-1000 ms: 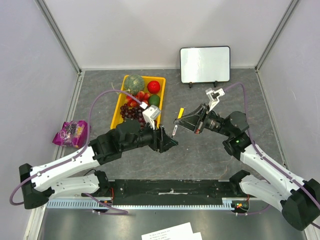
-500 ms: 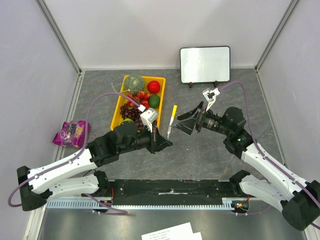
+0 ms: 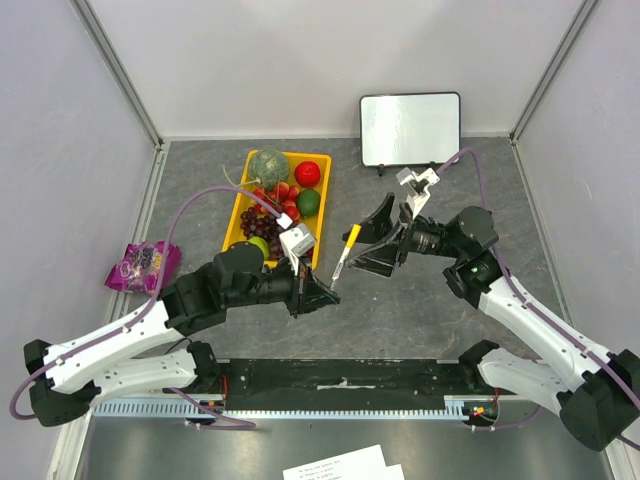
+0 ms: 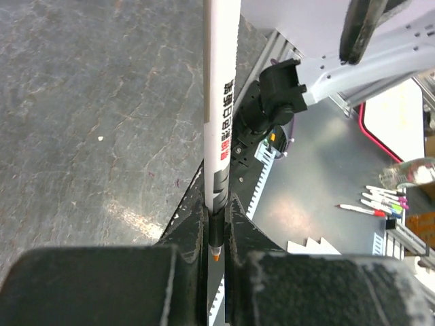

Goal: Write a sentence on the whiteboard
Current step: Pick up the whiteboard marker at the center of the board.

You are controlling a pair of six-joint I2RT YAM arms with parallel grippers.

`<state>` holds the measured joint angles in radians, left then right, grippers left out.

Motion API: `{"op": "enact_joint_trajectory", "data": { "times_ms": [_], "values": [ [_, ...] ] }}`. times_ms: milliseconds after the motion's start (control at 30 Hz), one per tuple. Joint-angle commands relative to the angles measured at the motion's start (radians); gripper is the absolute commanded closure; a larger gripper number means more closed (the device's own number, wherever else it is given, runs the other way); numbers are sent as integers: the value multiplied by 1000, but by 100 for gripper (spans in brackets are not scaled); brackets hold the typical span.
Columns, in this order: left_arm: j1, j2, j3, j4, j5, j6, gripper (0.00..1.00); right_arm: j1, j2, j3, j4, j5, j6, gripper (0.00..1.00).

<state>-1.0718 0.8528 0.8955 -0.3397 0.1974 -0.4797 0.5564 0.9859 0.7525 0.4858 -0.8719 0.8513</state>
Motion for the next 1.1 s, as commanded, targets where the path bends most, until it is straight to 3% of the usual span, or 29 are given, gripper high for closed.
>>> {"op": "enact_joint_trajectory", "data": {
  "times_ms": [0, 267, 567, 733, 1067],
  "values": [
    [3, 20, 51, 51, 166, 102, 98, 10, 39, 1, 160, -134, 89, 7],
    [4, 45, 51, 82, 252, 121, 98, 16, 54, -4, 166, -225, 100, 25],
    [4, 40, 34, 97, 270, 121, 98, 16, 31, 15, -3, -277, 3, 27],
    [4, 58, 31, 113, 290, 115, 98, 19, 33, 7, -6, -288, 8, 36],
    [4, 71, 29, 116, 284, 112, 98, 28, 19, -1, -61, -326, -11, 70]
  ]
}}
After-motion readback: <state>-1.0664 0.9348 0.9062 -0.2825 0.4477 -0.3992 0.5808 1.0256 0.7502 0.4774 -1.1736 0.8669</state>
